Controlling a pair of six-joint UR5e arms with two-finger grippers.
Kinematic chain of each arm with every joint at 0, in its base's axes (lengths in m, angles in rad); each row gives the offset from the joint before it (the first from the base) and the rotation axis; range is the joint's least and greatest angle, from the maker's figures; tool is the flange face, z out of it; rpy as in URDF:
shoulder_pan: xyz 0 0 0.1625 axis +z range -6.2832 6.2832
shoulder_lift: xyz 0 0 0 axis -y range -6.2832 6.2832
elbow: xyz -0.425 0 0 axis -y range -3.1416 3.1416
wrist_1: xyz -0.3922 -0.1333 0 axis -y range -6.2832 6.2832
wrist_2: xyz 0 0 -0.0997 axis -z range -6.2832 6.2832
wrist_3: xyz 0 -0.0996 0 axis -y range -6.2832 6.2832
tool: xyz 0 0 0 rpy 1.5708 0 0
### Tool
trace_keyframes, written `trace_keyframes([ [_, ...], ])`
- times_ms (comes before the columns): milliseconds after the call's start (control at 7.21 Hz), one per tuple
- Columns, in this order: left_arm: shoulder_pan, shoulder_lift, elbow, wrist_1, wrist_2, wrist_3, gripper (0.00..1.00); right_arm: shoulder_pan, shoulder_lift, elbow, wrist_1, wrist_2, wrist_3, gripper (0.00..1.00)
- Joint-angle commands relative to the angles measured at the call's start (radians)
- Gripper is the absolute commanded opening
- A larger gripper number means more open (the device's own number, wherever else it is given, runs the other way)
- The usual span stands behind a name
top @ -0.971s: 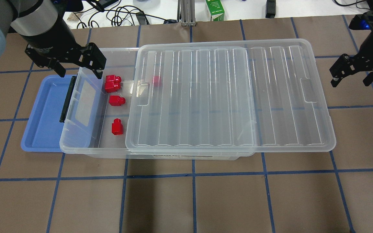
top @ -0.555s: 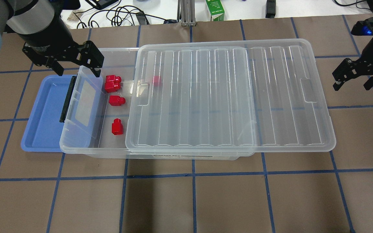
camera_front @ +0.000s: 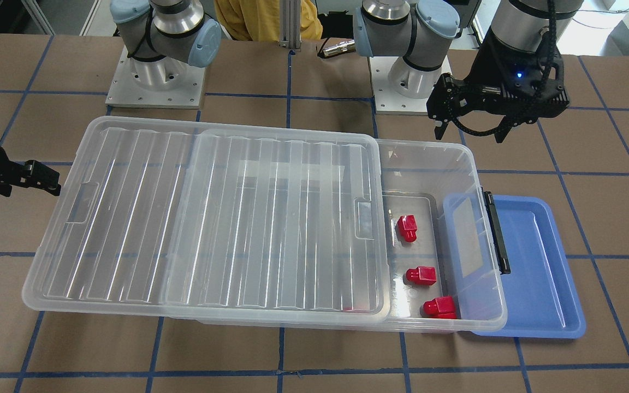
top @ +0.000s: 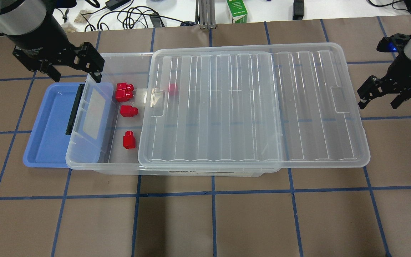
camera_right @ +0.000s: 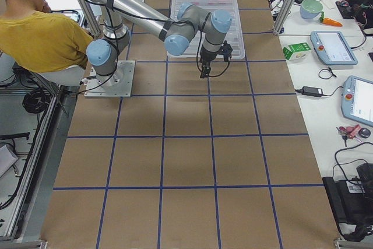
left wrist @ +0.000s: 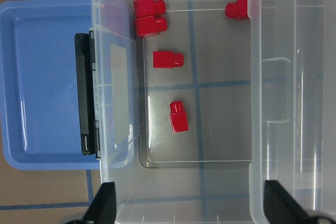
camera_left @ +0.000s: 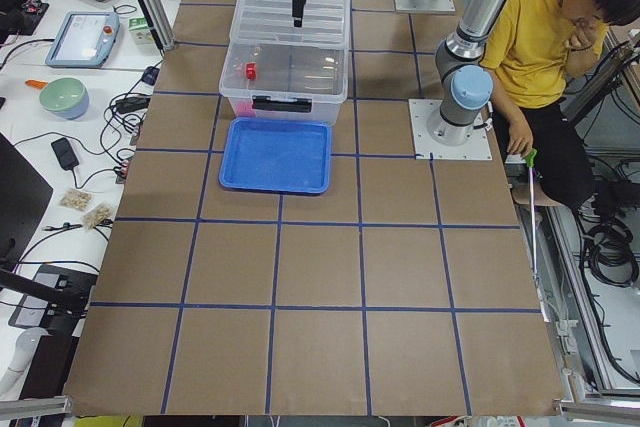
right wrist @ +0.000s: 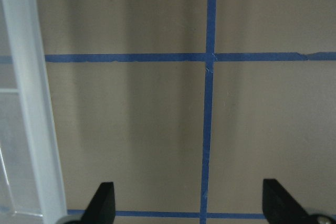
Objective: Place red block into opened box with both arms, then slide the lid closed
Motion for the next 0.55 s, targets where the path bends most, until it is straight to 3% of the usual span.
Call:
trace_keyframes([
  [0, 0.001, 0.001, 0.0, 0.0, 0.0, 0.001, 1.0, 0.007, -0.003, 0.0, -0.003, 0.004, 0.007, 1.0],
  [416, 0.001, 0.001, 0.0, 0.0, 0.0, 0.001, 1.0, 0.053, 0.003, 0.002, -0.003, 0.006, 0.064, 1.0],
])
